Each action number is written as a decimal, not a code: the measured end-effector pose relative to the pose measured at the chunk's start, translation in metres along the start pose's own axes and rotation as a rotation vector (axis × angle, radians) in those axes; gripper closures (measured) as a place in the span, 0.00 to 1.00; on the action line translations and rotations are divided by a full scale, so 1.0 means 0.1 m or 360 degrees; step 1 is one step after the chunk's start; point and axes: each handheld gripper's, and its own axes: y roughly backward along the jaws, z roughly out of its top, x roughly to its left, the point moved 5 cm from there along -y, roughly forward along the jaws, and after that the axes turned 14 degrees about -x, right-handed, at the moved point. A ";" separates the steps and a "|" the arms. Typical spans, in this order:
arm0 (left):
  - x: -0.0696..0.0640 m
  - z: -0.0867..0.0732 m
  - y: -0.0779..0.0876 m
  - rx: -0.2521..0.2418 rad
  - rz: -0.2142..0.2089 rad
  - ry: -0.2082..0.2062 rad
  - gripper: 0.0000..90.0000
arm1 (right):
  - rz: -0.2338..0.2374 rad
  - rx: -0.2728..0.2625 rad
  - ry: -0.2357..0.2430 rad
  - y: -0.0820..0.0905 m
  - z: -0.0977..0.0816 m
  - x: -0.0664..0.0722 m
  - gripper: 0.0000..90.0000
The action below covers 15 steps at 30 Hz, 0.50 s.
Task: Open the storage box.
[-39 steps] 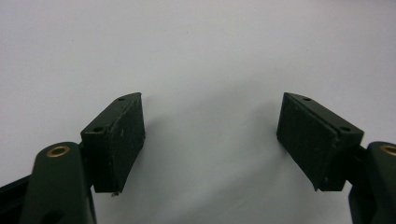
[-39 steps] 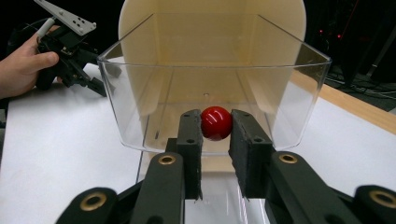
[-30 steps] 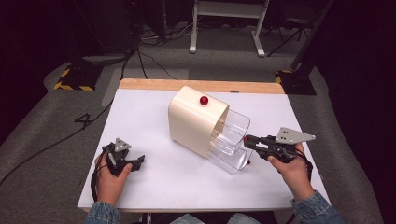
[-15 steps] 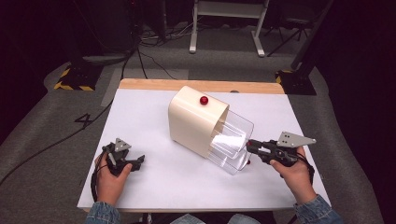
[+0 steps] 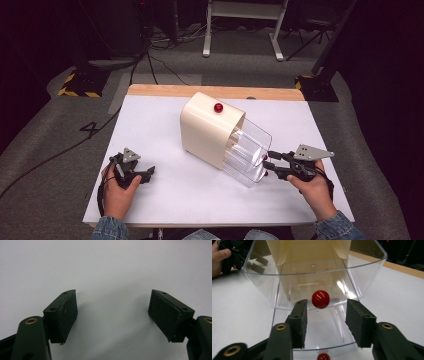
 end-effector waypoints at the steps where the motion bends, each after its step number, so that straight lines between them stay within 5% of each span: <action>1: 0.00 0.00 0.00 0.0000 0.0000 0.0001 0.26 | -0.0007 0.0004 0.0000 0.01 -0.01 -0.01 0.55; 8: 0.00 0.00 0.00 0.0003 -0.0005 0.0004 0.26 | -0.0082 0.0084 0.0008 0.21 -0.15 -0.09 0.43; 15: 0.00 0.00 0.00 0.0002 -0.0004 0.0004 0.26 | -0.0180 0.0130 -0.0099 0.48 -0.30 -0.25 0.38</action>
